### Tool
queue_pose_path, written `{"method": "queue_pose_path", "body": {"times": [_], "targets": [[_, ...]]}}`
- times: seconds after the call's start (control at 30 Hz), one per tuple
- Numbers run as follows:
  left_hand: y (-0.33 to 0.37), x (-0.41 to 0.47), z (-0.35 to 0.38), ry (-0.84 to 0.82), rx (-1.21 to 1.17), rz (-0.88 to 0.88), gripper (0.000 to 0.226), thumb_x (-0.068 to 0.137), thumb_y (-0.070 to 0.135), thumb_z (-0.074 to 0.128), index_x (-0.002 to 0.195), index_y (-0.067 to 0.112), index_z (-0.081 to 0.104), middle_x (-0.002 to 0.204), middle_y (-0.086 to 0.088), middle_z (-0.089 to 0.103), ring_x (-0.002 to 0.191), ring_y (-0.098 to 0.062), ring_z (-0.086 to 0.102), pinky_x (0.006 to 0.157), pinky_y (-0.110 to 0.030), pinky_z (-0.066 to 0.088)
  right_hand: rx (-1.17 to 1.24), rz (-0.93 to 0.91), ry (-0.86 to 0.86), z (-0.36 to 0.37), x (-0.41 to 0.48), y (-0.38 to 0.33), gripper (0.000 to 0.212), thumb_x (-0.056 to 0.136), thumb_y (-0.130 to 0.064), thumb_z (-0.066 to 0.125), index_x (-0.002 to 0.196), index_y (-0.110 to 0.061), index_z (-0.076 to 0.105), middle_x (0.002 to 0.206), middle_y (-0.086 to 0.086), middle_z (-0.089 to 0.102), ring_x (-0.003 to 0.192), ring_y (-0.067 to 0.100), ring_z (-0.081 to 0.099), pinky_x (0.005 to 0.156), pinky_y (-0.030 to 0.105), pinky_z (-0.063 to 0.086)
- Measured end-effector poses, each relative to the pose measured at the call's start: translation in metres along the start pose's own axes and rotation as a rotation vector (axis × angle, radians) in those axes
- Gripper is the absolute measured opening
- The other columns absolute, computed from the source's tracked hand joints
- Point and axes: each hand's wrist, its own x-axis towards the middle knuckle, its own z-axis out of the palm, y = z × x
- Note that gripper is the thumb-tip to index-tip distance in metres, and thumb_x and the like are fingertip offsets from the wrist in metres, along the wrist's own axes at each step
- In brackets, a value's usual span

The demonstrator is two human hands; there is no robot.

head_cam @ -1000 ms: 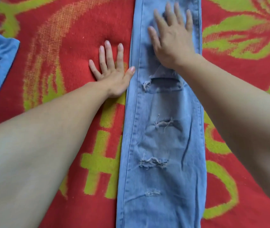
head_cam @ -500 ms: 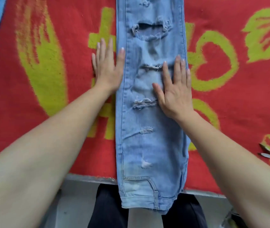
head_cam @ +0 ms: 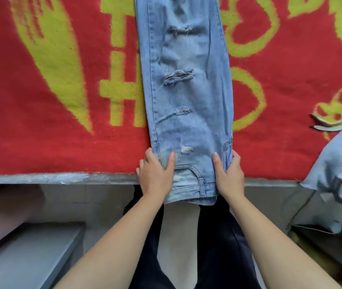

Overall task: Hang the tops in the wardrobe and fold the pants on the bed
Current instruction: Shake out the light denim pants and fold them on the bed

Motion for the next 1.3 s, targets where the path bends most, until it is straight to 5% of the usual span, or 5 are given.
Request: {"method": "queue_pose_path", "body": {"times": [0.37, 0.77, 1.03, 1.17, 1.3], "targets": [[-0.019, -0.071, 0.024, -0.116, -0.475, -0.215, 0.045, 0.087, 0.056, 0.065, 0.108, 0.016, 0.064, 0.102, 0.003, 0.066, 0.093, -0.017, 0.061, 0.075, -0.032, 0.047, 0.079, -0.063, -0.13, -0.017, -0.021, 0.035, 0.036, 0.096, -0.055, 0.054, 0.094, -0.019, 0.056, 0.083, -0.004, 0.059, 0.089, 0.027, 0.055, 0.072, 0.031, 0.034], [-0.043, -0.21, 0.012, -0.323, -0.698, -0.414, 0.045, 0.089, 0.04, 0.071, 0.117, 0.005, 0.064, 0.109, -0.009, 0.072, 0.095, -0.025, 0.071, 0.087, -0.038, 0.057, 0.093, 0.05, -0.463, -0.108, -0.107, 0.105, 0.056, 0.08, -0.062, 0.07, 0.111, -0.016, 0.068, 0.108, 0.007, 0.071, 0.098, 0.028, 0.069, 0.094, 0.049, 0.055], [-0.004, -0.178, -0.008, -0.105, -1.077, -0.252, 0.05, 0.09, -0.004, 0.056, 0.135, 0.015, 0.047, 0.12, -0.009, 0.062, 0.099, -0.023, 0.066, 0.079, -0.038, 0.056, 0.541, 0.064, -0.524, -0.124, -0.081, 0.067, 0.041, 0.086, -0.044, 0.07, 0.123, -0.036, 0.054, 0.118, -0.007, 0.068, 0.092, 0.016, 0.071, 0.062, 0.03, 0.058], [0.032, -0.115, -0.034, -0.13, -1.151, -0.232, 0.014, 0.093, 0.001, 0.053, 0.103, 0.007, 0.061, 0.086, -0.013, 0.063, 0.068, -0.021, 0.061, 0.052, -0.025, 0.052, 0.595, 0.074, -0.514, -0.121, -0.048, 0.004, 0.035, 0.089, -0.049, 0.064, 0.11, -0.022, 0.07, 0.1, 0.0, 0.075, 0.079, 0.014, 0.071, 0.061, 0.026, 0.058], [0.05, -0.049, -0.056, -0.163, -1.377, -0.265, 0.049, 0.099, 0.037, 0.055, 0.141, 0.015, 0.043, 0.124, -0.005, 0.047, 0.098, -0.03, 0.067, 0.082, -0.043, 0.06, 0.676, 0.097, -0.489, -0.109, -0.004, -0.046, 0.05, 0.093, -0.058, 0.056, 0.127, -0.02, 0.051, 0.113, 0.011, 0.061, 0.1, 0.026, 0.069, 0.071, 0.032, 0.061]]}}
